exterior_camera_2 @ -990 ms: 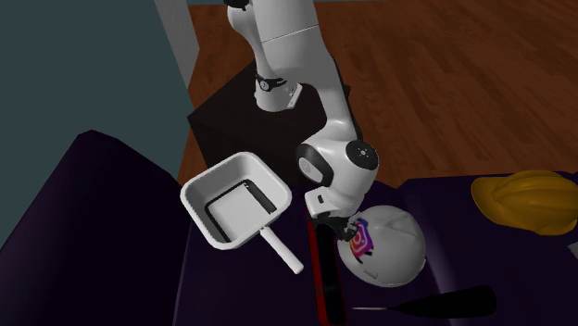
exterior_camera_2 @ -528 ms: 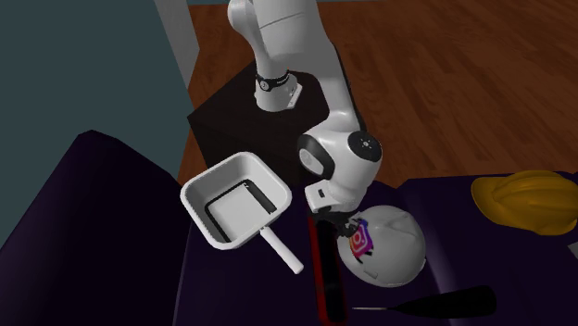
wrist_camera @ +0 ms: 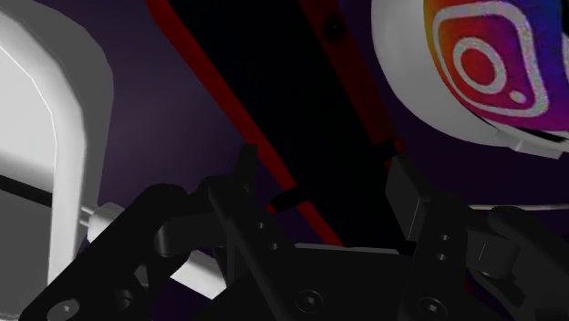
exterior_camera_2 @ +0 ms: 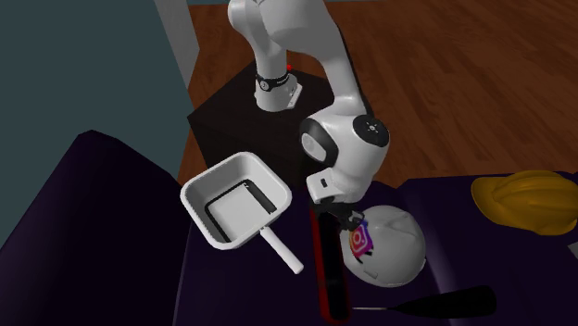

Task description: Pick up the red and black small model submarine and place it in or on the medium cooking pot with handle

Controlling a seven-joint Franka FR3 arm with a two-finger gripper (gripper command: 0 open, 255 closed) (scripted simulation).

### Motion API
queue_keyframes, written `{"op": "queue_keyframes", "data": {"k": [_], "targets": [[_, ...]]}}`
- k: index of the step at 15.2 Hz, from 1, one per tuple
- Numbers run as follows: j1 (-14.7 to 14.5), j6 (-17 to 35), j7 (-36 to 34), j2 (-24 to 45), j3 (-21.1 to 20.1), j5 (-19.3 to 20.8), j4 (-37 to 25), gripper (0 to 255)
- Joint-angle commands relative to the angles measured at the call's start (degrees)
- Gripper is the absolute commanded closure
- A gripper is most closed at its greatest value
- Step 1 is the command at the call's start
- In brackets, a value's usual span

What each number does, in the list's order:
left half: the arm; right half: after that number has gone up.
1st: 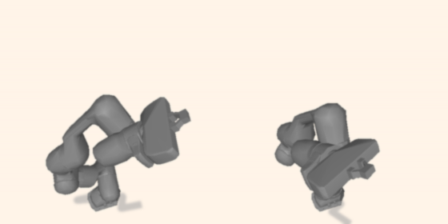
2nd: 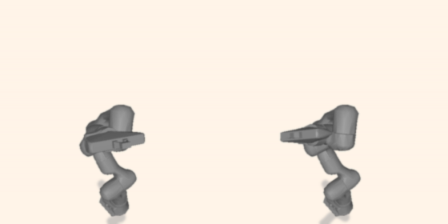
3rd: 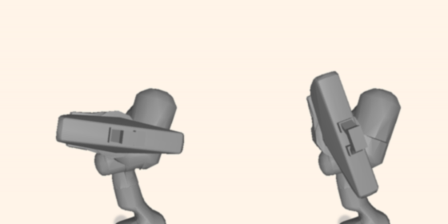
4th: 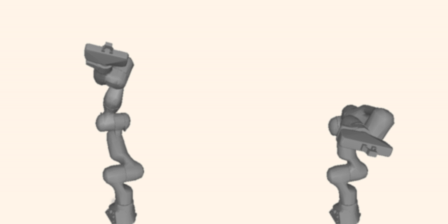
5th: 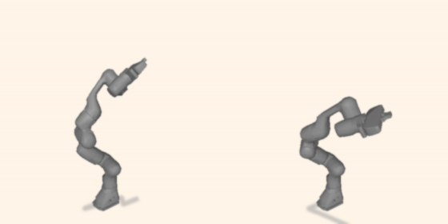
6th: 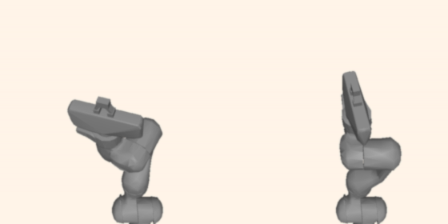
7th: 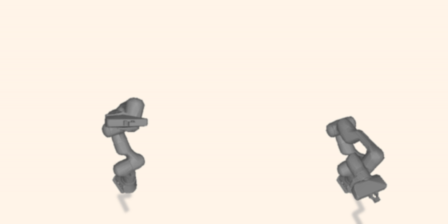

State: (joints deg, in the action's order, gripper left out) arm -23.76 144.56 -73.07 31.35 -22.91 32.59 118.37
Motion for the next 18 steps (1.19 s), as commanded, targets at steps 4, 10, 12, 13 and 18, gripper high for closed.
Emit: {"op": "queue_keyframes", "data": {"k": [4,10,12,13,18], "targets": [[1.48,-2.28,2.01,-3.41,-1.89,-2.48,0.73,255],[2.96,-5.25,4.37,-7.14,-3.93,-5.56,1.06,255],[3.41,-6.27,5.16,-8.34,-4.55,-6.6,1.06,255],[3.63,-6.79,5.55,-8.94,-4.85,-7.12,1.04,255],[4.63,-9.48,7.52,-11.84,-6.22,-9.69,0.76,255]]}}
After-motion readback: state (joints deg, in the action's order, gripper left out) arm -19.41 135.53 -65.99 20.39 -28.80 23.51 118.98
